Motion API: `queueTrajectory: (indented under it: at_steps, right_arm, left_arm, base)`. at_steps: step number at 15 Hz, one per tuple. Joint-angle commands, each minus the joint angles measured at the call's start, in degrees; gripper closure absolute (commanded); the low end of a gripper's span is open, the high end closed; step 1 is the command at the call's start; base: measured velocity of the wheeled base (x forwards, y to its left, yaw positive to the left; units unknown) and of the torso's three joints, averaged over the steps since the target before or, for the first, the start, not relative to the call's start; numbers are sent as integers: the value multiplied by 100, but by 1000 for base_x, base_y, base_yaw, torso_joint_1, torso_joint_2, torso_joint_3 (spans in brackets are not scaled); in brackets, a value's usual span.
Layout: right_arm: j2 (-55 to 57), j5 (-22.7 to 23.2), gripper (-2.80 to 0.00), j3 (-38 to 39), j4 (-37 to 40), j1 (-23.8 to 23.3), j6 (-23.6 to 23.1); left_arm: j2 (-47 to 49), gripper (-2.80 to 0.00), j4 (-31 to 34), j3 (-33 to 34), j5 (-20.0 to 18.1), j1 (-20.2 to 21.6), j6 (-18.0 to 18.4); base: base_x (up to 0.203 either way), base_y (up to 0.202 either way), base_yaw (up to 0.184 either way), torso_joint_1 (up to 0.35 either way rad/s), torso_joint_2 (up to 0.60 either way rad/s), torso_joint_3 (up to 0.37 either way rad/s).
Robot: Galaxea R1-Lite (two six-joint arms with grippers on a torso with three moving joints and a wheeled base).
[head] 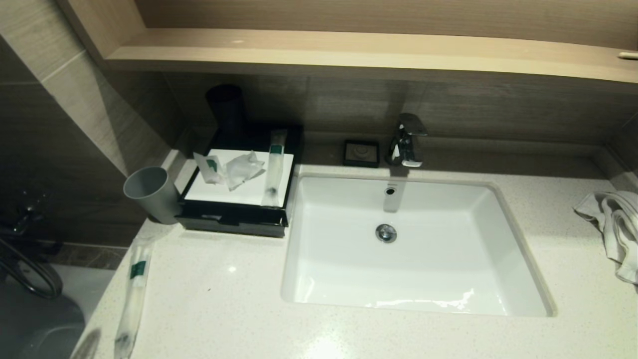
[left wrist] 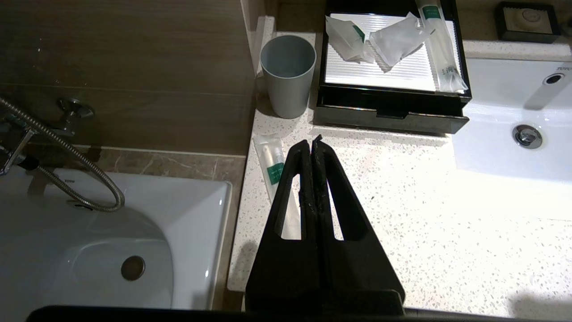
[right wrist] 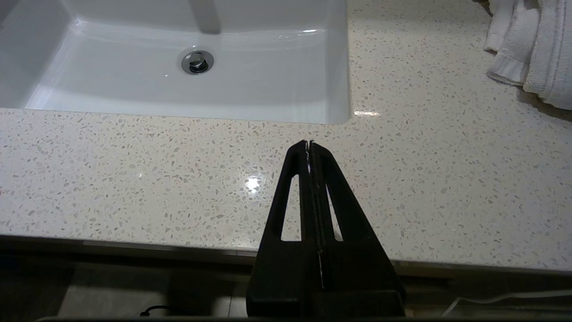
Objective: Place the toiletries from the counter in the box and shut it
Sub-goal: Open the drawer
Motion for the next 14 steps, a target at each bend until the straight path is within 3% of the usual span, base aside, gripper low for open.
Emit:
queueTrajectory:
  at_steps: [1, 4, 7, 14]
  right_arm:
    - [0, 7, 0, 0, -2, 2, -2]
    - [0, 3, 0, 0, -2, -1, -2]
    - [0, 2, 0, 0, -2, 2, -2]
    - [0, 7, 0, 0, -2, 2, -2]
  left_arm:
    - [222, 0, -207, 161, 1, -8, 0]
    - [322, 0, -257, 275, -28, -23, 9]
    - [434, 0, -257, 275, -307, -18, 0]
    - [1122, 0, -302, 330, -290, -18, -13]
  base:
    - [0, 0, 0, 0, 0, 0]
    - [0, 0, 0, 0, 0, 0]
    - [0, 0, 0, 0, 0, 0]
    - [0, 0, 0, 0, 0, 0]
